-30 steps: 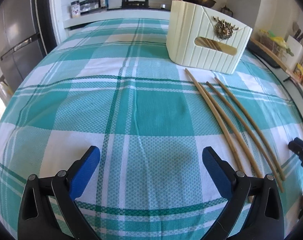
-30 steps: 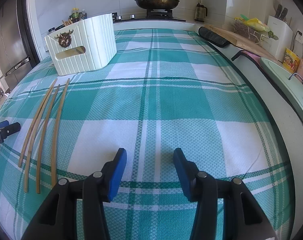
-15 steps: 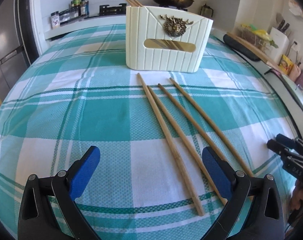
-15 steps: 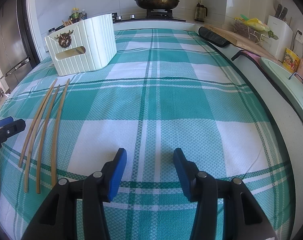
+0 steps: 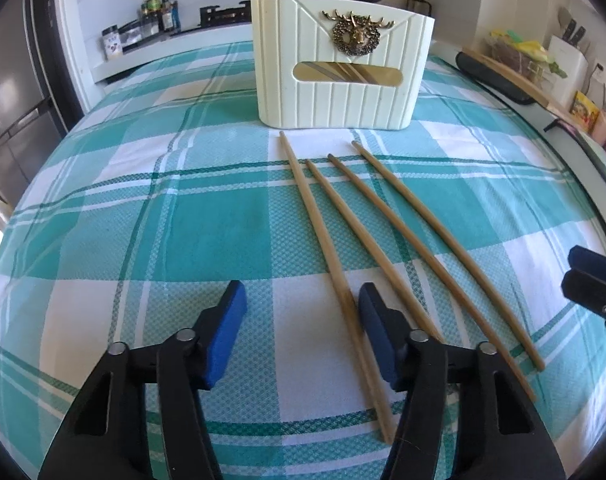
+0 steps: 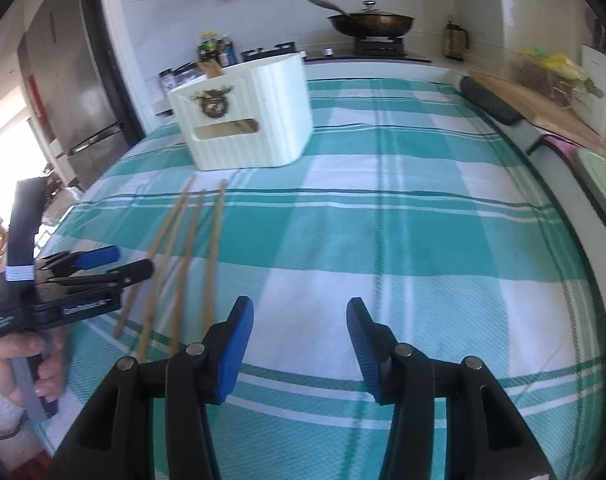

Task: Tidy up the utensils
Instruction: 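Move both open tools back over the remaining chopsticks on the cloth, then close the right tool on a chopstick while the left tool grasps another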

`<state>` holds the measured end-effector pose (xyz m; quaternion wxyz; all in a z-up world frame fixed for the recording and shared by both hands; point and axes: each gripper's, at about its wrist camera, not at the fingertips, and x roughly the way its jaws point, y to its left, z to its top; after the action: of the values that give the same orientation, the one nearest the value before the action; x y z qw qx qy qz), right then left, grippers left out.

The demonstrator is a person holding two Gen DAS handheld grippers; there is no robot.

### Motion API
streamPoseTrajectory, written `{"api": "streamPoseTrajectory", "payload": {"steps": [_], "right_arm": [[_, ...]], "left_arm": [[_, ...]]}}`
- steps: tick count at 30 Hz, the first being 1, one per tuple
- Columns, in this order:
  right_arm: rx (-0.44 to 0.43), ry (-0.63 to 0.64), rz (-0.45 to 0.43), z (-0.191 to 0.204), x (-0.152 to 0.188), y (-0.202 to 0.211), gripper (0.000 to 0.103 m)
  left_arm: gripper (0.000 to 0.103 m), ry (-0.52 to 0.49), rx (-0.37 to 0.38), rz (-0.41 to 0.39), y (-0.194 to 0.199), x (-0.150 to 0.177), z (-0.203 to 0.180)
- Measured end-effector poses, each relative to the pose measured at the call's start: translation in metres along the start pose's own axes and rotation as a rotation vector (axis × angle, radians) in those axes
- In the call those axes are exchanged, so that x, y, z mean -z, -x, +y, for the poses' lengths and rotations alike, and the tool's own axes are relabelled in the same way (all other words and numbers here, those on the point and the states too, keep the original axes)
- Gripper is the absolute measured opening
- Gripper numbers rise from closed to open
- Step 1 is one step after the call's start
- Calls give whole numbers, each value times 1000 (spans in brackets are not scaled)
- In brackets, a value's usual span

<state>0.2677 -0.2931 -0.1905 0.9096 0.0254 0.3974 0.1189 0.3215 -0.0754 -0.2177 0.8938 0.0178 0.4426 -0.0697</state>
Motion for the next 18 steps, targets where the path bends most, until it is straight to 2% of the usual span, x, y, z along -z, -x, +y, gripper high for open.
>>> {"api": "streamPoseTrajectory", "payload": {"steps": [1, 3, 5, 6, 11, 13, 14, 18], "right_arm": [[-38, 19, 20, 8, -4, -5, 48], [-89, 53, 65, 21, -8, -16, 38], [-105, 101, 108, 34, -11, -28, 34], [-104, 126, 120, 39, -13, -34, 29], [-104, 200, 189, 57, -14, -58, 23], [-77, 228, 181, 60, -13, -58, 13], [-63, 227, 180, 58, -14, -58, 7], [17, 132, 147, 37, -10, -49, 7]], "left_arm": [[42, -5, 5, 1, 0, 0, -1], [22, -14, 7, 1, 2, 1, -2], [11, -20, 2, 1, 4, 2, -1], [8, -19, 0, 2, 4, 2, 0], [6, 10, -14, 12, 7, 4, 12], [6, 21, -25, 17, 9, 6, 19], [6, 25, -30, 18, 10, 7, 22], [6, 41, -53, 24, 16, 14, 41]]}}
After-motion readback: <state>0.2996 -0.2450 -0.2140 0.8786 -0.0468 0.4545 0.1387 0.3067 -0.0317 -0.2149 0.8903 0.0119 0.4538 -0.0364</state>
